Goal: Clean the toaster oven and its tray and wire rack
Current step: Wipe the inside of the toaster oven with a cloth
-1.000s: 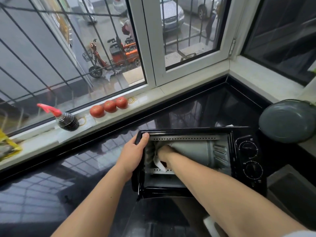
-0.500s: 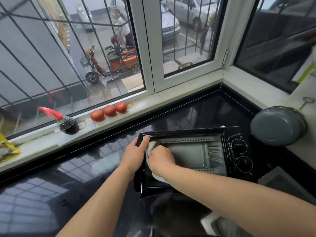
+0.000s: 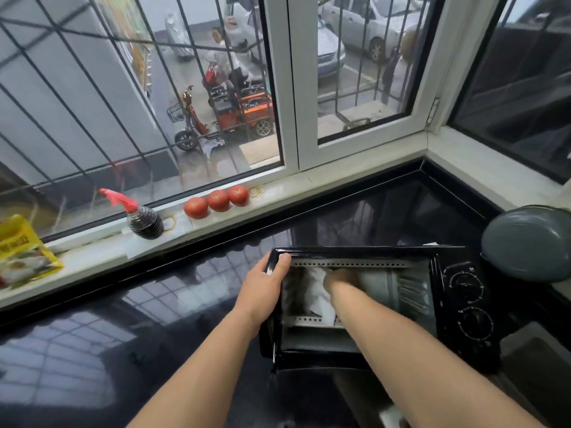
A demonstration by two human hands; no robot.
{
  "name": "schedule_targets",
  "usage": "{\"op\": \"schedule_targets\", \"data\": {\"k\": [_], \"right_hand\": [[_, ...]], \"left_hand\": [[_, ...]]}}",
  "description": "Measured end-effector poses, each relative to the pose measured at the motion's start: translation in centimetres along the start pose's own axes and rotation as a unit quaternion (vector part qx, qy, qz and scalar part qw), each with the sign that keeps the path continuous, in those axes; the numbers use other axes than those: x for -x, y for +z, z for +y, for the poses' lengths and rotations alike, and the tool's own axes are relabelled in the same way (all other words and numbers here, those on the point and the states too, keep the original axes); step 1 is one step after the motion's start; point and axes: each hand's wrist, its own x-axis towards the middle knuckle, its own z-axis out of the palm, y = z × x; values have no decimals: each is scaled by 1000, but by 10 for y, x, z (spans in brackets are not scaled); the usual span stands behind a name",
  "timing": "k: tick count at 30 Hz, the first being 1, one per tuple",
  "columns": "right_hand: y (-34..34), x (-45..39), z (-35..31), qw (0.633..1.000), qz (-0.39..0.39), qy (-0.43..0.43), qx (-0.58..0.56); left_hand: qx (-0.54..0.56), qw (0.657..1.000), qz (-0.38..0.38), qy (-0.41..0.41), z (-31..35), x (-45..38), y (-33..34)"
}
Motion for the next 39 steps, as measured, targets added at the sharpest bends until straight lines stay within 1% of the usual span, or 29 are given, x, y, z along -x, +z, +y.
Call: {"op": "schedule_targets", "data": {"k": [3, 4, 5, 6, 8, 9, 10, 12, 15, 19, 22, 25, 26, 29, 32, 35, 37, 39], "right_hand": [[3, -6, 5, 997, 52, 41, 33], [6, -5, 3, 997, 63, 42, 24], [10, -2, -1, 998, 51, 36, -9], [18, 1, -6, 997, 20, 16, -75], [37, 13, -14, 976, -56, -11, -210], [44, 20, -18, 963, -86, -15, -255], [50, 25, -19, 953, -110, -16, -280], [55, 27, -19, 947, -131, -13, -294], [52, 32, -17, 947, -143, 2, -287], [50, 45, -20, 950, -160, -14, -267], [46, 58, -18, 950, -172, -24, -260], [36, 71, -15, 936, -207, -45, -280], [31, 76, -14, 932, -208, -48, -294], [20, 95, -14, 936, -180, -72, -293], [17, 119, -10, 946, -153, -107, -267], [12, 135, -1, 956, -131, -121, -233], [7, 129, 4, 970, -116, -110, -181], [3, 107, 8, 987, -68, -78, -126]], "left_hand": [[0, 1000, -3, 1, -1, 2, -1], [-2, 1000, -1, 1, -2, 1, -1], [-5, 1000, 1, 3, -2, 1, -1], [-8, 1000, 2, 5, -2, 1, -1], [-7, 1000, 3, 8, -1, 1, -1], [-2, 1000, 2, 6, -1, 1, -1], [1, 1000, 1, 1, -1, 1, -1], [4, 1000, -2, -10, -2, 0, 0], [13, 1000, -2, -12, -2, -1, 1], [20, 1000, -5, -4, -2, 1, 3], [20, 1000, 10, 1, -4, 3, 3], [22, 999, 23, 1, -3, 3, 4], [24, 999, 27, 2, -2, 3, 4], [24, 999, 39, 4, -1, 2, 6], [13, 998, 54, 13, -2, 4, 8], [16, 998, 56, 3, 1, 6, 8], [21, 999, 48, -4, 1, 8, 7], [18, 999, 47, -4, -1, 11, 7]]}}
